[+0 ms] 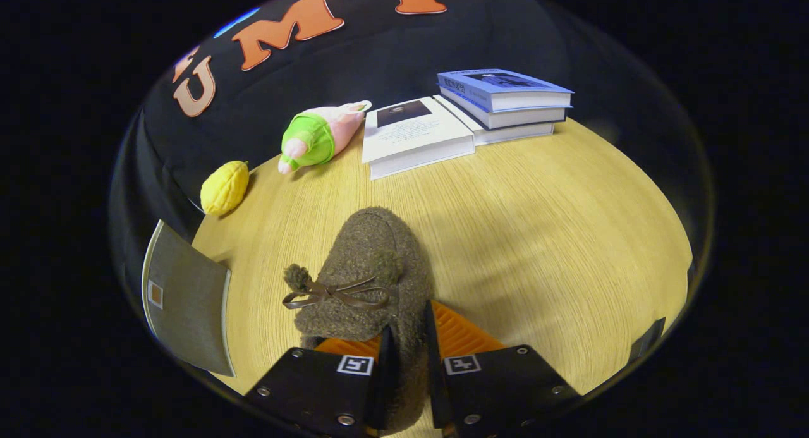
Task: Open the storage box then place both shoes into the box .Put the left shoe in first, then the right shoe, with the right side of both shoes facing outward in a uniform manner.
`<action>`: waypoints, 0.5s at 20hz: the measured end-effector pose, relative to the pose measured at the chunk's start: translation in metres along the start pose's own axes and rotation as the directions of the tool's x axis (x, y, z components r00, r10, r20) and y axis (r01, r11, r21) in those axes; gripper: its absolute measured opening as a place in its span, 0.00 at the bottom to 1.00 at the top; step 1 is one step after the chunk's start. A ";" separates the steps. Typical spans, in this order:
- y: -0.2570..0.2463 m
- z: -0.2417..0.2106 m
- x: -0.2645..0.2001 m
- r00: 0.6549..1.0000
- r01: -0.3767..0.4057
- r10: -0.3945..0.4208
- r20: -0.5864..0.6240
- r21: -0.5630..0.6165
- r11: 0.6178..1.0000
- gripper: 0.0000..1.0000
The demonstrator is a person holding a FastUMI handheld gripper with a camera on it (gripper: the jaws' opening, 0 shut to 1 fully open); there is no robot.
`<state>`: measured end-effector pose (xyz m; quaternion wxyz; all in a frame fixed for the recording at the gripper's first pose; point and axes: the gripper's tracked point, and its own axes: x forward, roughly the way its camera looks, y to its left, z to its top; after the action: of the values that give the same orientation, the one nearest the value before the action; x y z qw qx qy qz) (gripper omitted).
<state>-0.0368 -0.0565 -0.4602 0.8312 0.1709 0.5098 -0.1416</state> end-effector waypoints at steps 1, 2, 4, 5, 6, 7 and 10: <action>-0.001 0.000 0.000 1.000 0.003 -0.003 0.000 0.002 1.000 0.15; -0.002 0.000 -0.002 1.000 0.008 -0.008 -0.003 0.010 1.000 0.11; 0.003 0.000 -0.006 1.000 -0.003 0.003 -0.013 0.033 0.999 0.05; 0.007 0.001 -0.011 1.000 -0.014 0.014 -0.012 0.038 0.999 0.05; 0.010 0.004 -0.015 1.000 -0.016 0.016 -0.007 0.040 0.999 0.05; 0.014 0.008 -0.020 1.000 -0.016 0.016 0.003 0.034 0.999 0.05; 0.034 0.017 -0.042 0.999 -0.037 0.036 0.029 0.028 0.999 0.05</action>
<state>-0.0279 -0.0308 -0.4107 0.8383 0.1900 0.4925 -0.1363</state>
